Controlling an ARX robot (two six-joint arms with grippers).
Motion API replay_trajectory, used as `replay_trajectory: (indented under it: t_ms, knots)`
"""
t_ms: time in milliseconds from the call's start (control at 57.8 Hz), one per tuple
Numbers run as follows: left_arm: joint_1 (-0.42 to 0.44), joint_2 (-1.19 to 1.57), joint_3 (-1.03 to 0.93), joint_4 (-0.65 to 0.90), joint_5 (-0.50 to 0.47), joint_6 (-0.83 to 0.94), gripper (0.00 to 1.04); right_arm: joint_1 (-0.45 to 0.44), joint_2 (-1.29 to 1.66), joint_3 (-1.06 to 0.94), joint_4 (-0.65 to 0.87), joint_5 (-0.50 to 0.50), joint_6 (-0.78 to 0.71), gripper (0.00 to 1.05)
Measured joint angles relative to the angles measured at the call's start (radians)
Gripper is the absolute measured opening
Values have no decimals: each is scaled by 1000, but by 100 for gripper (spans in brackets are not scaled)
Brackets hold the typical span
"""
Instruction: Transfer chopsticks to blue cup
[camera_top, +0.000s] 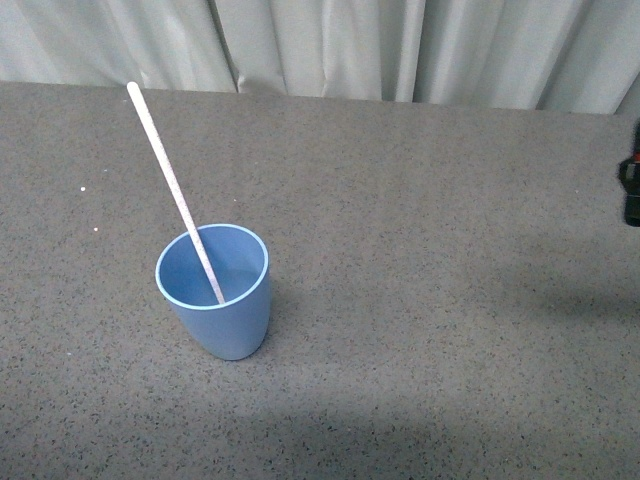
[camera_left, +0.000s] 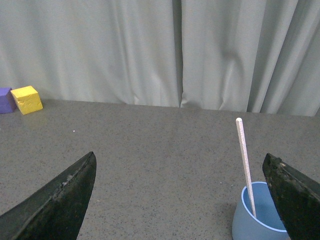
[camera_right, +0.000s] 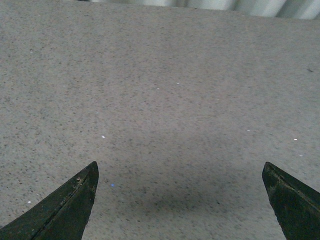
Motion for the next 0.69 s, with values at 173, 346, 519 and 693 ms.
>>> replay_trajectory:
  t_ms: [173,346,519,693]
  knots:
    - [0,0,0,0,0,0,98,-31,-266,-109,-51,66,-75,95]
    - [0,2,0,0,-1,0,98,-92,-243,-334,603,-185,-32,63]
    - [0,0,0,0,0,0,98,-94,-328,-400,631,-188,-27,36]
    - [0,0,0,0,0,0,98,-94,-472,-441,526,-190,-25,4]
